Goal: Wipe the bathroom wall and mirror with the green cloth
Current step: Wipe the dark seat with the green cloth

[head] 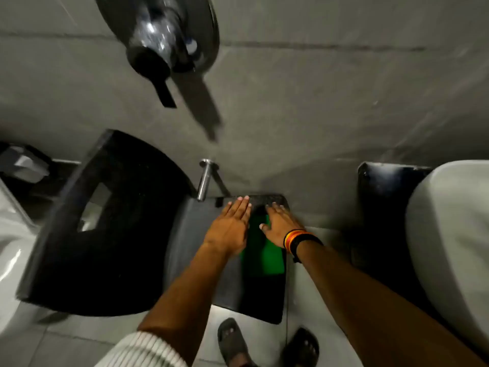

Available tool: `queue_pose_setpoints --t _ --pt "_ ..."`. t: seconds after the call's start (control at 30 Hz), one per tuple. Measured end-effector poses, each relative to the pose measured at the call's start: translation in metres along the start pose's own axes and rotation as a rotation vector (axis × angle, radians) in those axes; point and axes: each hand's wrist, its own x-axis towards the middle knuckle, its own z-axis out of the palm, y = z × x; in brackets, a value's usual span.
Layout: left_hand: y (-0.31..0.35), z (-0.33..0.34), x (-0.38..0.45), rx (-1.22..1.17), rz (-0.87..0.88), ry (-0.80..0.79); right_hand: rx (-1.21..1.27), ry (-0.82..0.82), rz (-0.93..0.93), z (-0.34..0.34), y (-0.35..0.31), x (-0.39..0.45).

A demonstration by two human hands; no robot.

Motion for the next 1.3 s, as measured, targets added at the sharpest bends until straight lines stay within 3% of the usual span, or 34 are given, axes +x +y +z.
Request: queue_pose_setpoints --t 0.1,0.37,0.5,0.7,0.83,0.9,1.07,1.23,1.3 --pt "-0.002 0.052 0.01 -0.057 -0.011 -0.061 0.019 -0.077 0.081 0.059 0.013 0.026" --pt "-0.028 0.134 0.005 -0.133 -0.054 0.005 -0.065 -0.074 0.166 0.163 0.028 0.057" --pt "-0.043 0.141 -0.001 -0.112 -0.067 -0.001 -0.105 0.012 0.145 0.167 0.031 0.059" --pt "-0.032 0.092 0.0 -0.045 0.009 0.019 -0.167 0.15 -0.061 0.112 0.05 0.04" --pt "-0.014 0.014 0.017 0.075 0.128 0.233 -0.291 0.176 -0.174 0.037 0.052 0.01" --pt "-0.001 -0.047 0.031 0.161 0.185 0.327 -0.428 0.293 -0.278 -0.018 0.048 0.002" --pt "0.051 -0.27 0.022 0.316 0.312 0.472 -0.684 0.592 -0.428 -0.228 -0.011 -0.094" --pt "0.101 -0.464 -0.003 0.425 0.356 0.844 -0.743 1.09 -0.625 -0.403 -0.039 -0.187" --pt "0.123 -0.52 -0.019 0.431 0.376 0.965 -0.772 1.28 -0.586 -0.457 -0.041 -0.23"
